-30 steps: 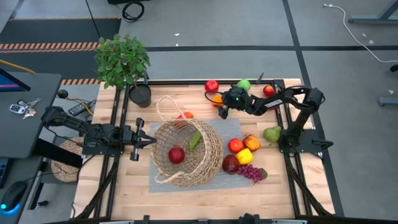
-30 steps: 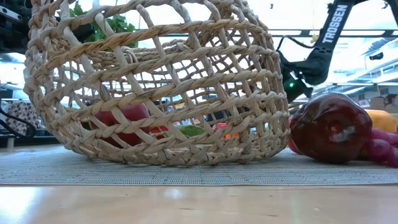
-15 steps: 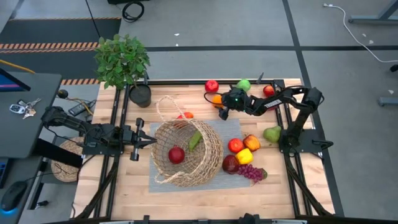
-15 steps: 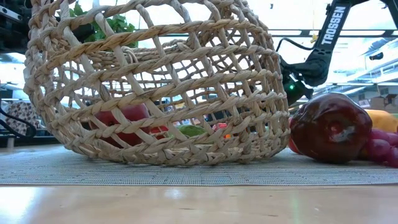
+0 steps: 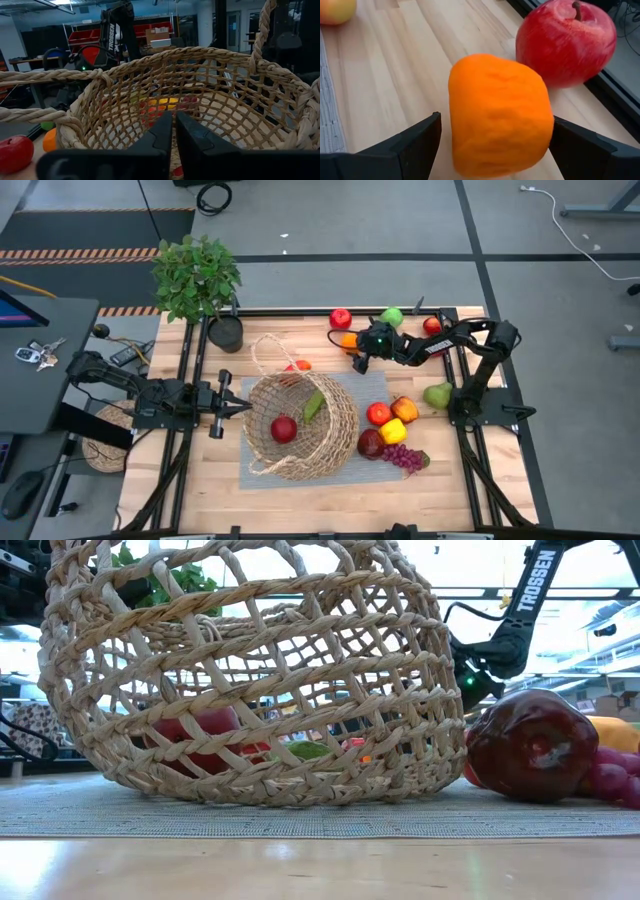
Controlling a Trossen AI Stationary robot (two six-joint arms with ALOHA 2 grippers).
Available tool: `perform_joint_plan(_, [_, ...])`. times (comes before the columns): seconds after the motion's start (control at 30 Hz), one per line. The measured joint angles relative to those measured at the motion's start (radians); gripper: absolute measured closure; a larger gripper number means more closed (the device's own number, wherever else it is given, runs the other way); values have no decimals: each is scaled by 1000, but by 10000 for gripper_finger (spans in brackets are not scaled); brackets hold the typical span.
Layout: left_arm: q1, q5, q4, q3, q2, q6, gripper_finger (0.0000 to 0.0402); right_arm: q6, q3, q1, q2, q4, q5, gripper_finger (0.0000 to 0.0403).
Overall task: Build produce basket
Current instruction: Put the orange into the brown woven basket
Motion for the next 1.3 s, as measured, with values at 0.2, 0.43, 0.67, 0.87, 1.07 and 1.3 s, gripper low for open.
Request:
perform_joint_plan(0.2, [0, 0, 0, 0, 0, 0, 366, 0, 0, 0, 0, -10, 0, 57])
perform_joint_plan(0.43, [0, 0, 0, 0, 0, 0, 374, 0, 0, 0, 0, -11, 0, 57])
perform_joint_plan(0.67, [0, 0, 0, 0, 0, 0, 366, 0, 0, 0, 0, -13, -5, 57])
perform_joint_plan(0.87, [0, 0, 0, 0, 0, 0, 370, -7, 0, 0, 0, -13, -6, 57])
perform_joint_plan(1.07, [0, 0, 0, 0, 0, 0, 373, -14, -1, 7, -24, -1, -7, 76])
perform_joint_plan(1.3, [0, 0, 0, 0, 0, 0, 366, -27, -1, 17, -102, -21, -8, 152])
